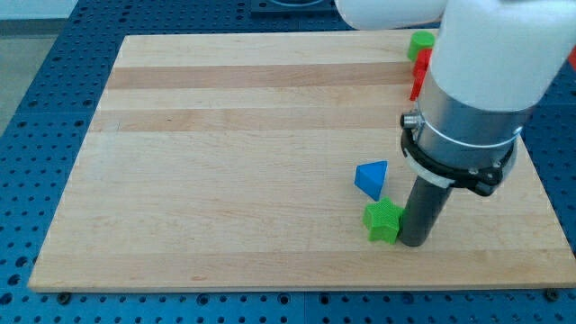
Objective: Place the cube above the triangle
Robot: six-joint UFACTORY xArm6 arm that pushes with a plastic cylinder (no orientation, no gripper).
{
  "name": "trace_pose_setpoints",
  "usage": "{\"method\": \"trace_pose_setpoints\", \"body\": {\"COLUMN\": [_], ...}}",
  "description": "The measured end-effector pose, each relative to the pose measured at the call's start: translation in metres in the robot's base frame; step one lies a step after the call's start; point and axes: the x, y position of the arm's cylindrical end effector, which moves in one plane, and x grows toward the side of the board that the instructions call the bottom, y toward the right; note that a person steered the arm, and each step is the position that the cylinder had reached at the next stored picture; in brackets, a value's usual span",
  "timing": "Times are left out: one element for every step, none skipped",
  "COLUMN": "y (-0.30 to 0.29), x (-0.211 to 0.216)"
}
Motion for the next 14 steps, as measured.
{"method": "trace_pose_setpoints", "body": {"y": [0.069, 0.092, 0.125, 0.102, 0.053, 0.017, 0.003, -0.003, -0.003, 0.001, 0.014, 0.023, 0.023, 0.023], "x": [-0.013, -0.056, -0.077, -0.087, -0.088, -0.1, -0.104, -0.104, -0.106, -0.111, -0.125, -0.138, -0.151, -0.152]}}
